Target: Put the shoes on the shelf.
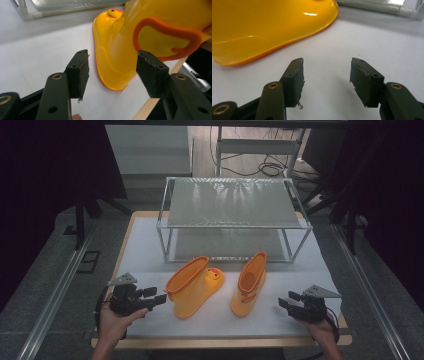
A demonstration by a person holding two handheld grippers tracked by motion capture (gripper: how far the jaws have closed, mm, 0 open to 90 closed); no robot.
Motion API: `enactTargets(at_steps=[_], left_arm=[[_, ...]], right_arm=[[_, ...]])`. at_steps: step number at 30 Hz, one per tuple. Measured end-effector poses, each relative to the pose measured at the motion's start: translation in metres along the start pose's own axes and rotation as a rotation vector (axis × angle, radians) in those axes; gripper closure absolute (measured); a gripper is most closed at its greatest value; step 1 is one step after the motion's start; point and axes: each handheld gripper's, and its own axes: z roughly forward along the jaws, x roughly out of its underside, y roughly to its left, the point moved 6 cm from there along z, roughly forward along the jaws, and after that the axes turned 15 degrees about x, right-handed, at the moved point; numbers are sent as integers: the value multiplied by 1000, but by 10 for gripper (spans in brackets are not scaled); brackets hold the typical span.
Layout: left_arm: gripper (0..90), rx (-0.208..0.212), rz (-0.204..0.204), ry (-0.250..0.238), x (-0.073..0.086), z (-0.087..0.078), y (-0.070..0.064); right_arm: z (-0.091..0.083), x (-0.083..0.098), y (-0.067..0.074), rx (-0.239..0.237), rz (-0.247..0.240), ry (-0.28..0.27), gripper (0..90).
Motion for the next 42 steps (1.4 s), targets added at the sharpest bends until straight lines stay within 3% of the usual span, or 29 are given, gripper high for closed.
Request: enactTargets(at_steps=[7,15,18,22,25,29,39,42], left_arm=[[444,21,18,16,-21,-12,-12],[447,39,69,62,-64,-24,-41],[444,74,77,86,-79,-25,-53],[447,74,102,107,-98,-25,-65],[449,137,99,128,-108,-18,-78],[449,191,94,155,-119,-6,-90],[454,231,90,246,-147,35,-116],[456,259,65,278,-153,50,-122]], right_arm=[[2,2,0,11,-3,20,442],[2,3,-3,19,9,23,442],[3,4,-4,24,10,26,442],[3,4,-5,31,9,29,443],[4,4,-5,33,12,31,443],[4,5,-5,34,14,34,443],[5,5,-4,35,11,39,444],[5,5,-4,35,14,40,444]])
